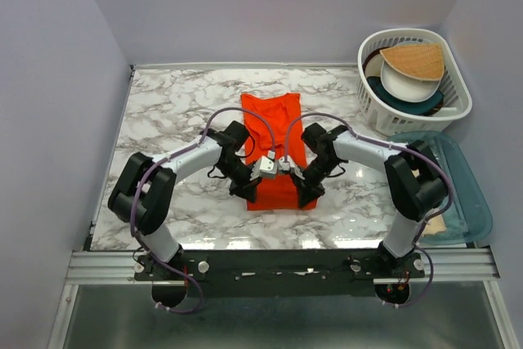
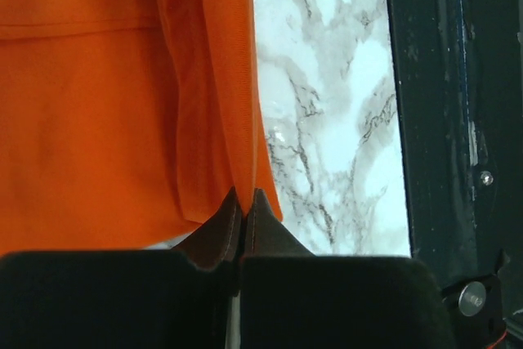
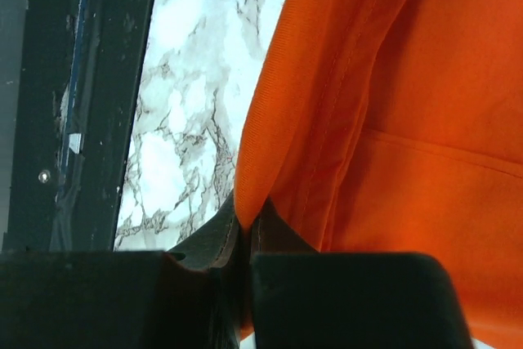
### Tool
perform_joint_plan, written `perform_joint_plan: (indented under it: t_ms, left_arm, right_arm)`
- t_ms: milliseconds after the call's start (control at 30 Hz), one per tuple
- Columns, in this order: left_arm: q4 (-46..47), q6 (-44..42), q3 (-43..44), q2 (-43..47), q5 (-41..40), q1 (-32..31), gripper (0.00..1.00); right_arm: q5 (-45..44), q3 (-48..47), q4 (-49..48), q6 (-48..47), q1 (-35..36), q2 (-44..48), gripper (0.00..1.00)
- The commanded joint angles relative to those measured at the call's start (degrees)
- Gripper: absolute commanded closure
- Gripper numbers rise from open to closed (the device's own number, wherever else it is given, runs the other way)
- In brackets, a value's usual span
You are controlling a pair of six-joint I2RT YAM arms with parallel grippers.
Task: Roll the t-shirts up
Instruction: Roll the T-shirt to the center of the board.
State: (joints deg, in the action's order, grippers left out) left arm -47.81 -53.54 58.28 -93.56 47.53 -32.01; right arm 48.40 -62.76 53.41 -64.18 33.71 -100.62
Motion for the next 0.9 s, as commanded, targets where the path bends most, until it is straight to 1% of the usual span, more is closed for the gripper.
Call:
perform_joint_plan:
  t_ms: [0,333,533,567,600,633,700,733,800,833,867]
  left_arm:
    - [-12.0,-7.4,6.7,-6.8,-0.6,2.8,1.00]
    - [-15.7,-9.8,12.6,-14.5,-1.7,5.6,1.00]
    - [-14.2,-8.5,12.9,-16.7,-3.4,6.9,1.00]
    - [-12.9,-7.2,12.9,-17.2,-3.9,7.7,0.96]
    - [-12.1,-6.0,13.0,-17.2,-4.0,8.3,0.94]
    - [-12.0,-5.7,13.2,-17.0,-4.2,8.6,0.89]
    - [-10.6,-3.9,13.2,-15.8,-3.8,10.2,0.85]
    - [-9.8,-3.3,12.7,-13.2,-4.0,10.6,0.80]
    - [-6.4,-3.0,9.6,-9.3,-5.3,11.2,0.76]
    - [-5.1,-3.1,8.1,-4.5,-5.9,11.2,0.69]
    - [-4.0,-3.1,5.0,-2.0,-6.1,11.2,0.65]
  right_arm:
    - [0.6,-5.1,13.1,-6.3,-2.2,-5.4,0.92]
    - [-0.4,-16.8,21.6,-9.6,-4.6,-16.3,0.91]
    - [-1.3,-22.7,26.3,-9.9,-4.7,-22.3,0.90]
    - [-2.5,-25.5,28.3,-9.3,-4.7,-25.3,0.90]
    - [-2.8,-26.3,28.7,-9.0,-4.7,-26.0,0.89]
    - [-3.1,-27.3,28.7,-8.3,-4.8,-26.7,0.89]
    - [-3.6,-28.5,29.1,-6.8,-4.9,-28.4,0.89]
    - [-3.8,-29.7,29.0,-5.9,-4.9,-28.8,0.89]
    - [-4.3,-31.1,29.0,-3.4,-4.9,-30.8,0.88]
    - [-4.5,-32.1,29.4,-2.6,-4.9,-31.5,0.88]
    - [-4.6,-33.7,30.2,-2.0,-4.9,-32.4,0.88]
